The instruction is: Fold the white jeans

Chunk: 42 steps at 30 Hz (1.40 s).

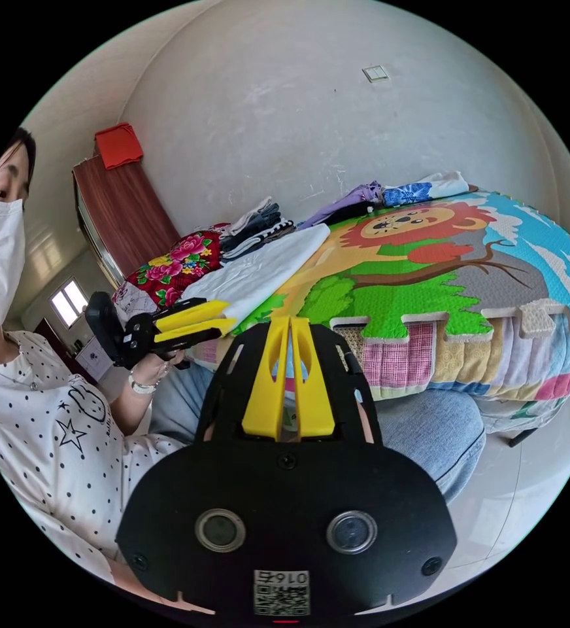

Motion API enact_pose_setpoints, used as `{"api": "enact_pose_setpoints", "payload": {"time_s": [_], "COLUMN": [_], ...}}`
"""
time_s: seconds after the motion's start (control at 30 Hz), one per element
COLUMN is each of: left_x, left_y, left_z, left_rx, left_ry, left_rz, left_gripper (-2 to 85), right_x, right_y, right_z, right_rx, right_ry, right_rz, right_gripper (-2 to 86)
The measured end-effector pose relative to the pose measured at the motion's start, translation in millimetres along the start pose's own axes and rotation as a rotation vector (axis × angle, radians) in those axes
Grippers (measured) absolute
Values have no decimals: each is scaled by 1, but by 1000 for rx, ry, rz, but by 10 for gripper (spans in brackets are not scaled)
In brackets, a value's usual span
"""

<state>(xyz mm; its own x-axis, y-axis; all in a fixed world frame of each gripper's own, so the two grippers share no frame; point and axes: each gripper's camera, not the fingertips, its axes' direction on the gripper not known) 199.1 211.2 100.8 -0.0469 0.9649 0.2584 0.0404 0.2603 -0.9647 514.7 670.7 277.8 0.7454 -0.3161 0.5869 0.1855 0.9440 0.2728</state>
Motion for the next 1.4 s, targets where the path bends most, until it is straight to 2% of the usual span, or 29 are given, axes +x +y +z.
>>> {"api": "enact_pose_setpoints", "payload": {"time_s": [0.13, 0.2, 0.3, 0.37, 0.47, 0.57, 0.67, 0.8, 0.93, 1.13, 1.23, 1.3, 1.4], "left_x": [-32, -69, -106, -116, -117, -116, -117, -119, -107, -72, -48, -23, -4], "left_y": [5, 16, 32, 34, 30, 27, 28, 30, 23, 8, -6, -19, -27], "left_z": [1, 7, 17, 19, 19, 19, 18, -2, -13, -27, -35, -37, -39], "left_rx": [38, 72, 120, 132, 125, 121, 127, 185, 86, 31, 61, 49, 28], "left_ry": [101, 277, 458, 489, 458, 435, 463, 532, 454, 213, 165, 51, -19], "left_rz": [-148, -319, -477, -500, -479, -474, -493, -437, -318, -199, -131, -53, -8], "left_gripper": [20, 8, -1, -3, -2, 8, 38, 78, 120, 125, 125, 121, 119], "right_x": [-3, -6, -34, -68, -101, -108, -103, -100, -85, -53, -55, -55, -50], "right_y": [2, 2, 2, 0, -4, -10, -17, -22, -31, -58, -72, -79, -93], "right_z": [0, 2, 12, 32, 68, 96, 100, 97, 88, 88, 85, 83, 80], "right_rx": [11, 29, 71, 63, -17, -84, -38, -42, -11, -51, -74, -80, -75], "right_ry": [-52, -87, -111, -37, 62, 66, -5, 18, -36, -160, -127, -106, -111], "right_rz": [-3, -11, -137, -245, -328, -282, -199, -230, -199, -69, -74, -71, -64], "right_gripper": [8, 14, 39, 97, 121, 126, 111, 89, 80, 42, 24, 17, 10]}}
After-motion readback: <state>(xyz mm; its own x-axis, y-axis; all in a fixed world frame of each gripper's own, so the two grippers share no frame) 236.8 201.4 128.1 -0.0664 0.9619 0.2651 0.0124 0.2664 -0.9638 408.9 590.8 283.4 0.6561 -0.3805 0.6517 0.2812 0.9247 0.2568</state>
